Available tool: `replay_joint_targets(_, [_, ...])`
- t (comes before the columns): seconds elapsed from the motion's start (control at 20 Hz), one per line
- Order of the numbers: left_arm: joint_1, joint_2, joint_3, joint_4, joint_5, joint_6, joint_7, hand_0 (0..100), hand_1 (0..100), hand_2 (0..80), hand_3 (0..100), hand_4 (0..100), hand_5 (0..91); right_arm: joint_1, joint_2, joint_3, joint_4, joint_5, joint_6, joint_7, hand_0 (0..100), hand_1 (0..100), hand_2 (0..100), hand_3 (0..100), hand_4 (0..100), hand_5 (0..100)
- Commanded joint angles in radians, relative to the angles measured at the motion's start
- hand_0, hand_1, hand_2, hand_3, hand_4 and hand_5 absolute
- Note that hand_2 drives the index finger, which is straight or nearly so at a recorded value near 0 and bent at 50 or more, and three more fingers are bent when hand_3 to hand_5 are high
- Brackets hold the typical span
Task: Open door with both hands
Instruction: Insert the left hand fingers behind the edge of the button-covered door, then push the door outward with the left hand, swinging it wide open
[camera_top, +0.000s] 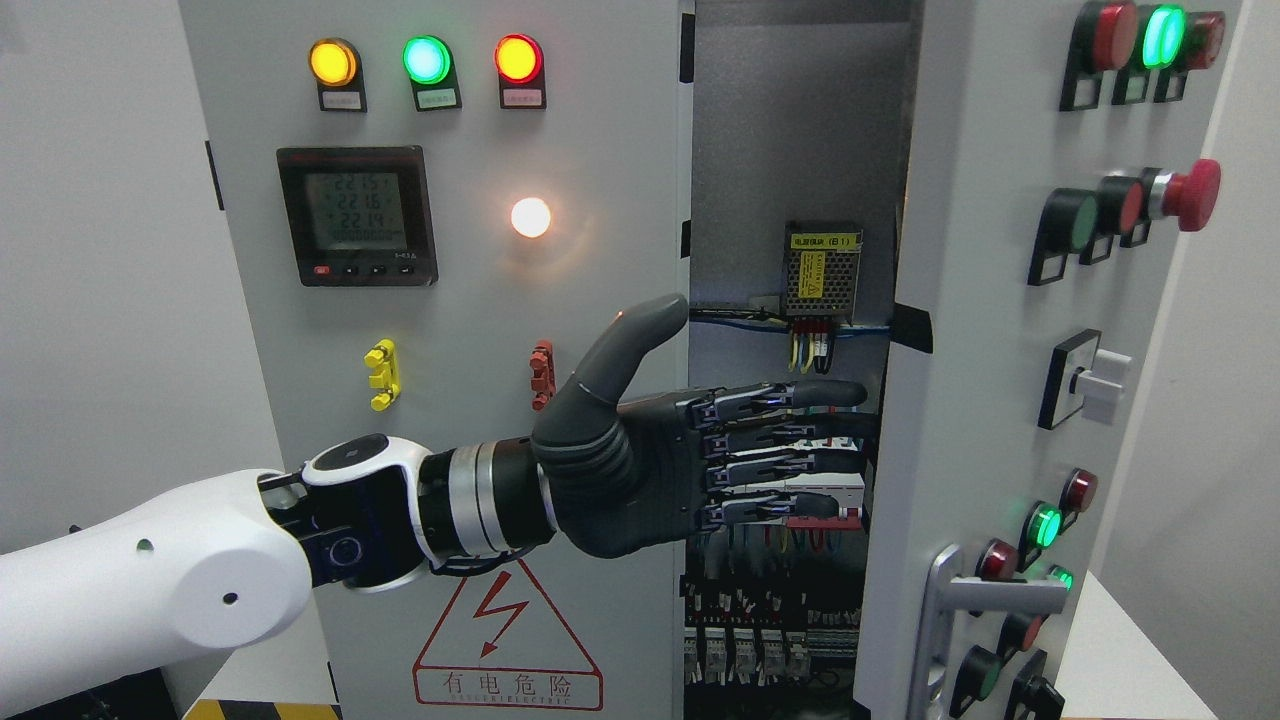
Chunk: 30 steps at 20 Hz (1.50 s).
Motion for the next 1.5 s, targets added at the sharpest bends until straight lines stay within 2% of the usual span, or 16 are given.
replay_joint_targets(0.0, [0.006,-0.102,0.05,0.008,0.007,-0.001,0.036,0,0,0.0,0,0,0.0,0.0,0.0,0.0,0.0,0.012,0.001,0.0,38,0,0,0,0,0])
replay_joint_targets(0.45, [0.036,-0.174,0.062,0.002,-0.01,0.001,0.132,0,0,0.0,0,0,0.0,0.0,0.0,0.0,0.0,0.012,0.001,0.0,38,0,0,0,0,0])
replay_joint_targets(0.65, [0.082,-0.19,0.105,-0.001,-0.082,0.001,0.181,0,0,0.0,0,0,0.0,0.0,0.0,0.0,0.0,0.012,0.001,0.0,38,0,0,0,0,0])
replay_joint_targets(0.85, [0.085,-0.224,0.109,-0.001,-0.09,0.001,0.192,0,0,0.0,0,0,0.0,0.0,0.0,0.0,0.0,0.011,0.001,-0.001,38,0,0,0,0,0])
replay_joint_targets(1.05, [0.087,-0.261,0.117,0.001,-0.127,-0.001,0.218,0,0,0.0,0,0,0.0,0.0,0.0,0.0,0.0,0.011,0.001,0.0,38,0,0,0,0,0])
replay_joint_targets(1.3, [0.087,-0.313,0.146,-0.001,-0.148,0.002,0.221,0,0,0.0,0,0,0.0,0.0,0.0,0.0,0.0,0.012,0.001,0.0,38,0,0,0,0,0])
replay_joint_targets(1.45, [0.085,-0.344,0.163,0.001,-0.151,0.002,0.256,0,0,0.0,0,0,0.0,0.0,0.0,0.0,0.0,0.012,0.001,0.0,38,0,0,0,0,0])
